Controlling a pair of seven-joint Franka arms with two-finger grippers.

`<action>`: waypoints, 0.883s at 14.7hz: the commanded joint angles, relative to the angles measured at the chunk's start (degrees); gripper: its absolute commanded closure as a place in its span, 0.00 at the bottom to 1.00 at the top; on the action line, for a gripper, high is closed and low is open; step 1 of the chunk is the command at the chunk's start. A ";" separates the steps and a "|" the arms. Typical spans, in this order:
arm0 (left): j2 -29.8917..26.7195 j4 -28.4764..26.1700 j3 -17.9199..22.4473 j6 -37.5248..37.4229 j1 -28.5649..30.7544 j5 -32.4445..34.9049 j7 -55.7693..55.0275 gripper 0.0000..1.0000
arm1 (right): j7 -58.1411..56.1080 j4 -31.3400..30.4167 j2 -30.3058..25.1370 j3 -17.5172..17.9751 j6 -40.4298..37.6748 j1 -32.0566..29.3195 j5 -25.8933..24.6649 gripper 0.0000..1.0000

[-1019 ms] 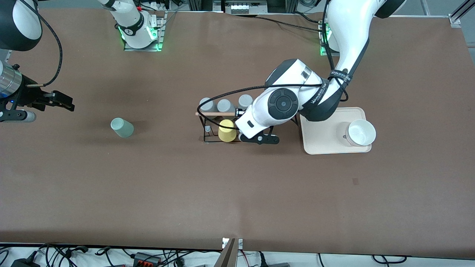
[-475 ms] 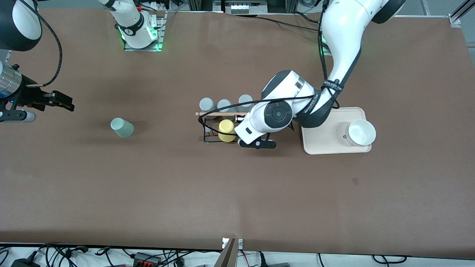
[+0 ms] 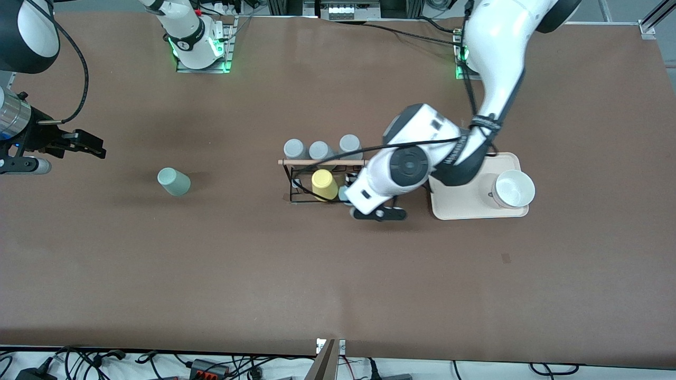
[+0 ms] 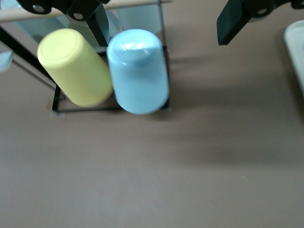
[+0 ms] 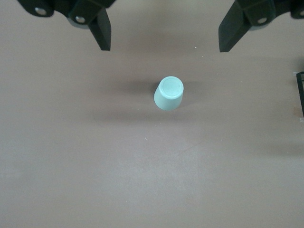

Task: Hang scattered cups on rack with three cups
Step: 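Withdraw the left gripper while the right gripper reaches the teal cup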

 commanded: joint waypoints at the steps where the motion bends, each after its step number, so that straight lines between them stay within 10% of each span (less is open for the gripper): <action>1: -5.97 -1.57 2.26 -3.60 3.36 0.93 0.05 0.00 | -1.05 0.54 0.41 0.39 -0.72 -0.68 -0.11 0.00; 9: -23.28 -2.27 10.35 -20.40 14.62 0.49 0.66 0.00 | -0.53 -3.84 3.66 0.48 4.62 0.11 -0.02 0.00; 13: -33.47 -14.54 10.27 -19.29 17.78 1.11 1.89 0.00 | -0.26 -12.09 4.01 0.48 14.10 0.81 -0.46 0.00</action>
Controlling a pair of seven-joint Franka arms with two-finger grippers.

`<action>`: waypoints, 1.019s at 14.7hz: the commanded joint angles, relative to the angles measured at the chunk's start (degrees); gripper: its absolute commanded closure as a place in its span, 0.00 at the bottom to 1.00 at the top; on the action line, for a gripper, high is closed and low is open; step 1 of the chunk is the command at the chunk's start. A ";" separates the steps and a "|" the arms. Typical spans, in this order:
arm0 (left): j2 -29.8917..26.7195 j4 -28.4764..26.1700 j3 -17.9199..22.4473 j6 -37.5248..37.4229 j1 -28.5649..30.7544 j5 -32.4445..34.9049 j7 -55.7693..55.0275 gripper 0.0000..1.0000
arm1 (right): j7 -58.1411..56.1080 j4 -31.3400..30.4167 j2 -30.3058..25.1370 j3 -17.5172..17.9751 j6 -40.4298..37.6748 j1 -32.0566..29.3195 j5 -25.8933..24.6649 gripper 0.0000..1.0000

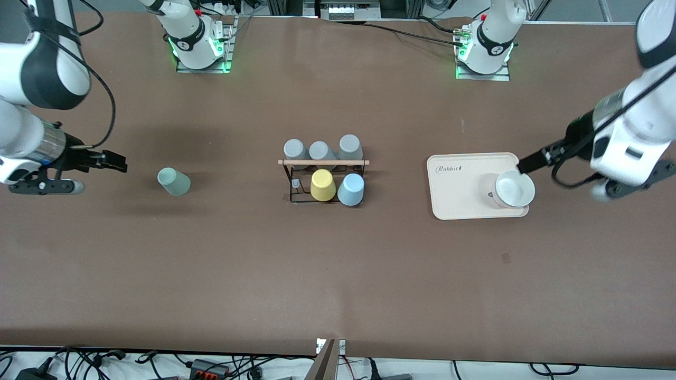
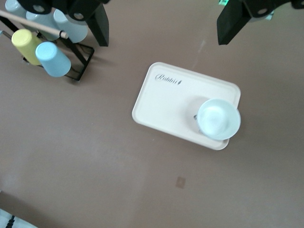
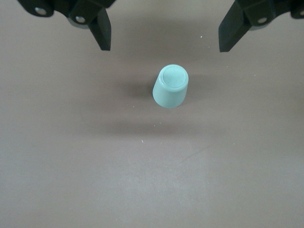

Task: Hang scattered cups on rack with three cups
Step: 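Withdraw the left gripper while the right gripper reaches the teal cup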

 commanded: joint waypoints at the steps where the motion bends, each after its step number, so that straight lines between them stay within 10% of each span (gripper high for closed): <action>1: -9.97 -15.57 -0.29 5.55 2.27 0.89 4.41 0.00 | 0.36 -8.00 -0.35 0.29 8.88 1.25 -0.47 0.00; 3: -14.91 -22.98 -0.37 9.18 3.94 0.80 9.18 0.00 | 4.22 -10.92 2.19 0.29 14.70 2.05 -0.47 0.00; 15: -15.10 -21.16 -4.06 4.27 3.59 6.17 10.16 0.00 | 8.10 -12.86 10.46 0.21 18.15 3.72 -0.47 0.00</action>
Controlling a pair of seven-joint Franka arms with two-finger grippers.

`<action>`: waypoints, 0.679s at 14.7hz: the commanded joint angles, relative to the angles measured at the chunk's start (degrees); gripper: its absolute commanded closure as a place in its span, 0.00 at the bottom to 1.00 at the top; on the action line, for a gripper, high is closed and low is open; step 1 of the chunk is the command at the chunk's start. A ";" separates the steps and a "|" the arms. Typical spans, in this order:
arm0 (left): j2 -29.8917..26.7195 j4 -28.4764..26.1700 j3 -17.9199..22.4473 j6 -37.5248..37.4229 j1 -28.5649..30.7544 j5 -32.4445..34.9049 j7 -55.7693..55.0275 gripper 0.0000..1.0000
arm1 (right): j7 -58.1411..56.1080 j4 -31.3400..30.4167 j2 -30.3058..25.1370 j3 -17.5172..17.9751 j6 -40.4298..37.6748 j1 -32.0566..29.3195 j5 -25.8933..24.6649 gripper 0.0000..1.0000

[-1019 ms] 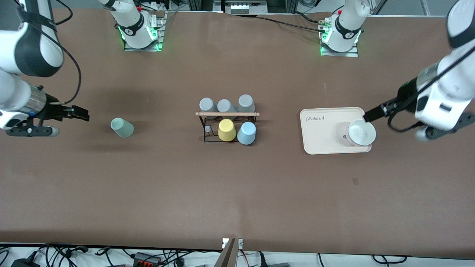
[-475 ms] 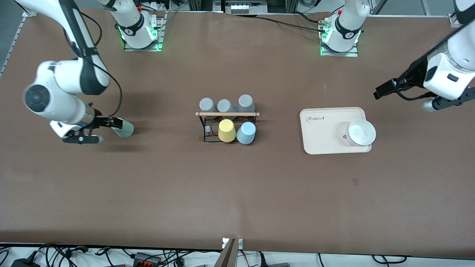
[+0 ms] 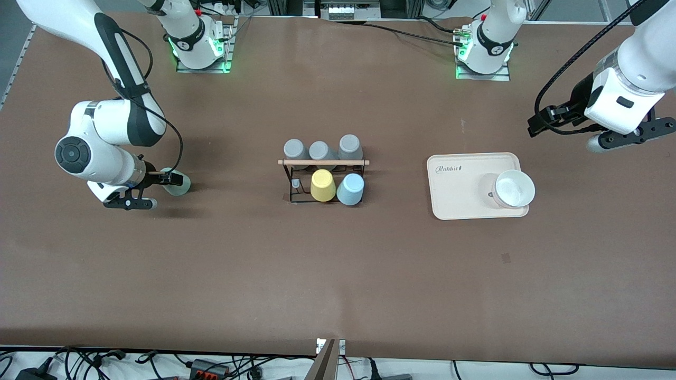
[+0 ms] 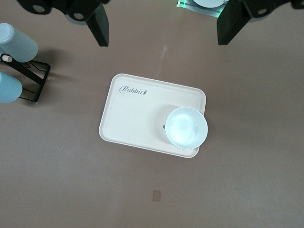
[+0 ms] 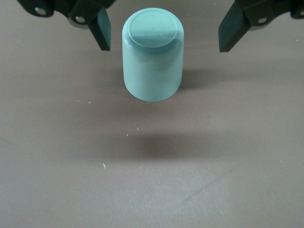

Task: Hang scattered cups on rack with three cups
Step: 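Lower the right gripper around the teal cup and close it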

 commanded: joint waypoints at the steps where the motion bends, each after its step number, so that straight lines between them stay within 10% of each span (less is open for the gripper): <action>1: -0.97 -0.29 -0.79 -1.29 0.53 1.06 1.11 0.00 | 0.85 -1.65 -0.15 0.31 1.03 -0.35 -0.47 0.00; 10: -1.06 -0.11 -1.14 -1.29 0.27 0.62 0.94 0.00 | 0.85 -1.65 1.79 0.22 1.03 -0.43 -0.47 0.00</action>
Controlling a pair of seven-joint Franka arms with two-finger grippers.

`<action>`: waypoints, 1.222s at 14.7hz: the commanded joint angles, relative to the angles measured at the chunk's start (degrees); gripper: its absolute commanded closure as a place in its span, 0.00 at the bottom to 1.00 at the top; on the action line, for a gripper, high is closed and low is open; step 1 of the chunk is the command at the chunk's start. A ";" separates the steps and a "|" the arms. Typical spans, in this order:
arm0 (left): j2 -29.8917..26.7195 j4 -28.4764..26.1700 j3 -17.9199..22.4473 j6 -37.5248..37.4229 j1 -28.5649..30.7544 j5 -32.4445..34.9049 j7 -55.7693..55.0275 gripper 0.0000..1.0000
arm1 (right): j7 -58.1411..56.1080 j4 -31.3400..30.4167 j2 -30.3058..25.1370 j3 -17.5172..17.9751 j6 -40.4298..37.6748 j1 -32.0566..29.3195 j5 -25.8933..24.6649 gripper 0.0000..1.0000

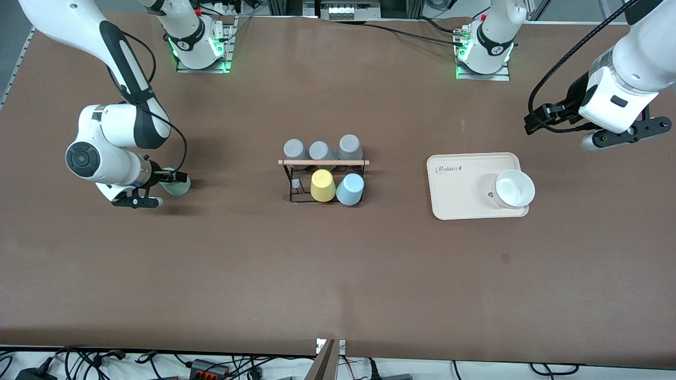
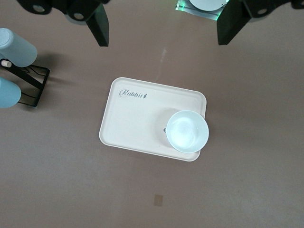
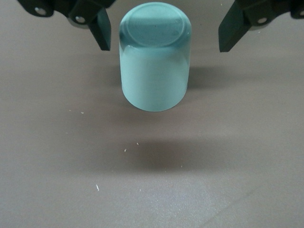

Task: Hang scattered cups on rack with three cups
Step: 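Lower the right gripper around the teal cup and close it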

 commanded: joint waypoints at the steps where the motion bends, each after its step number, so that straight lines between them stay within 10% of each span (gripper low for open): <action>1: -0.95 -0.12 -0.49 -0.75 0.27 0.62 0.93 0.00 | 0.76 -0.60 0.42 0.23 0.92 -0.50 -0.47 0.00; 4: -1.04 -0.12 -0.49 -0.84 0.27 0.53 0.93 0.00 | 0.50 -0.51 0.87 0.31 0.49 -0.67 -0.47 0.06; 7: -1.04 -0.12 -0.40 -0.84 0.27 0.53 0.93 0.00 | 0.85 0.02 0.95 0.31 0.40 -0.76 -0.38 0.56; 10: -1.04 -0.12 -0.40 -0.84 0.27 0.53 0.93 0.00 | 0.15 1.07 0.52 0.31 0.13 -0.41 -0.38 0.83; 18: -0.95 -0.12 -0.40 -0.84 0.62 0.36 0.93 0.00 | 0.41 27.93 2.88 3.13 -26.82 3.98 2.16 0.81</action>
